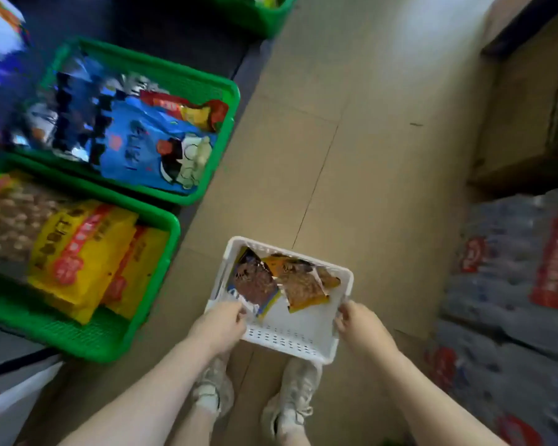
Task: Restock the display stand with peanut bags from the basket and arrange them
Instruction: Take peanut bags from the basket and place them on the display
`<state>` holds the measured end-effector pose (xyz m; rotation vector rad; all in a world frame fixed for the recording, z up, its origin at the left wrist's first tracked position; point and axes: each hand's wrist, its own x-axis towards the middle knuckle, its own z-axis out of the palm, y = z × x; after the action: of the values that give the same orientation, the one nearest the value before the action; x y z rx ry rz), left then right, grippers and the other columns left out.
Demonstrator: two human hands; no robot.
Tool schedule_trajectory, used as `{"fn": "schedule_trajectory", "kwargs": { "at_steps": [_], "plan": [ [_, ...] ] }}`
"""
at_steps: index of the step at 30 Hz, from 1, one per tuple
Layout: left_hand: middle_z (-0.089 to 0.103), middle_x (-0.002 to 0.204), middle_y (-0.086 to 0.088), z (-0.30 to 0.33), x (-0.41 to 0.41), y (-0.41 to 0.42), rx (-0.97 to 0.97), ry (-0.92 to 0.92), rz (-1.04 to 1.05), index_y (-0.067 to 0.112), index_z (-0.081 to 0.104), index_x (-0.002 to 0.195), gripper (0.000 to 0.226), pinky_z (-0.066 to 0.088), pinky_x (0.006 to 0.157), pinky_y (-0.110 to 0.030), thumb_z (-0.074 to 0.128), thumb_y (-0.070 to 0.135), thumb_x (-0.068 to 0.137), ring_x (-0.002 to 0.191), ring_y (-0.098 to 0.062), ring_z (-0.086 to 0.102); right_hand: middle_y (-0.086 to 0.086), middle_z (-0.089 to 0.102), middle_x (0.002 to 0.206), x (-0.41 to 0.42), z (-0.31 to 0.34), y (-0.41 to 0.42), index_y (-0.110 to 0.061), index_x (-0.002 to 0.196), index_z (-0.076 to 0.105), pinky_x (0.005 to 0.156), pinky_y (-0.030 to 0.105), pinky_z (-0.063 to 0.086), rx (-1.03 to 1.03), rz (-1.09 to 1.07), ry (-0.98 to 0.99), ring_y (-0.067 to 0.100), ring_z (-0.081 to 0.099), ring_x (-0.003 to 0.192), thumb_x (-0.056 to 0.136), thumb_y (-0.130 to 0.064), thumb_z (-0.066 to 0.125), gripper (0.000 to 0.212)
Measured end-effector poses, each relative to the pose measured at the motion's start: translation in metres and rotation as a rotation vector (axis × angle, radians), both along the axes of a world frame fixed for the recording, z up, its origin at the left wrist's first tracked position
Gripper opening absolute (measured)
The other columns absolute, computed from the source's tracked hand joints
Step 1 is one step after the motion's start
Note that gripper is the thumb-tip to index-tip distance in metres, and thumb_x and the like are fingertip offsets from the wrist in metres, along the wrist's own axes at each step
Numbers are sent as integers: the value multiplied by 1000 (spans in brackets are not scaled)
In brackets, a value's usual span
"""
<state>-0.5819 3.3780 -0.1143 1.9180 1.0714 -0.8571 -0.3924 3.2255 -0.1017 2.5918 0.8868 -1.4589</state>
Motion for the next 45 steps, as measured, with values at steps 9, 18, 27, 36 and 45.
{"fn": "schedule_trajectory", "kwargs": {
  "at_steps": [9, 18, 27, 36, 45],
  "plan": [
    [32, 146, -8, -208, 43, 10, 86, -68, 31, 16, 27, 142, 51, 39, 103, -43, 43, 16, 93, 128, -28, 37, 8, 44, 139, 2, -204, 32, -15, 136, 39, 94, 39, 43, 198, -42, -230, 26, 43, 124, 93, -5, 37, 44],
    [24, 152, -8, -289, 61, 11, 170, -110, 18, 21, 16, 146, 60, 20, 114, -41, 45, 26, 94, 140, -26, 19, 6, 52, 124, -33, -242, 29, -10, 123, 50, 84, 36, 50, 435, -196, -242, 23, 51, 114, 93, -10, 43, 31],
    [62, 67, -4, -267, 14, -6, 200, -209, -251, 20, 52, 98, 17, 46, 47, -32, 61, 14, 85, 64, -28, 65, 9, 64, 115, -26, -211, 82, -9, 115, 58, 69, 38, 54, 549, 265, -141, 28, 61, 101, 82, 10, 54, 39],
    [35, 56, 3, -246, -51, -19, 213, 67, -92, 16, 31, 89, 13, 28, 42, -30, 41, 13, 96, 53, -23, 47, 13, 53, 137, -38, -272, 121, -12, 130, 54, 110, 33, 35, 157, 1479, -696, 23, 44, 132, 84, -36, 50, 51],
    [27, 49, 1, -260, -22, 5, 314, -10, -64, 11, 41, 101, 5, 25, 41, -28, 42, 11, 96, 43, -20, 31, 9, 36, 144, -24, -274, 109, -10, 140, 34, 113, 40, 22, -67, 1782, -1015, 30, 30, 135, 81, -42, 58, 71]
  ]
}}
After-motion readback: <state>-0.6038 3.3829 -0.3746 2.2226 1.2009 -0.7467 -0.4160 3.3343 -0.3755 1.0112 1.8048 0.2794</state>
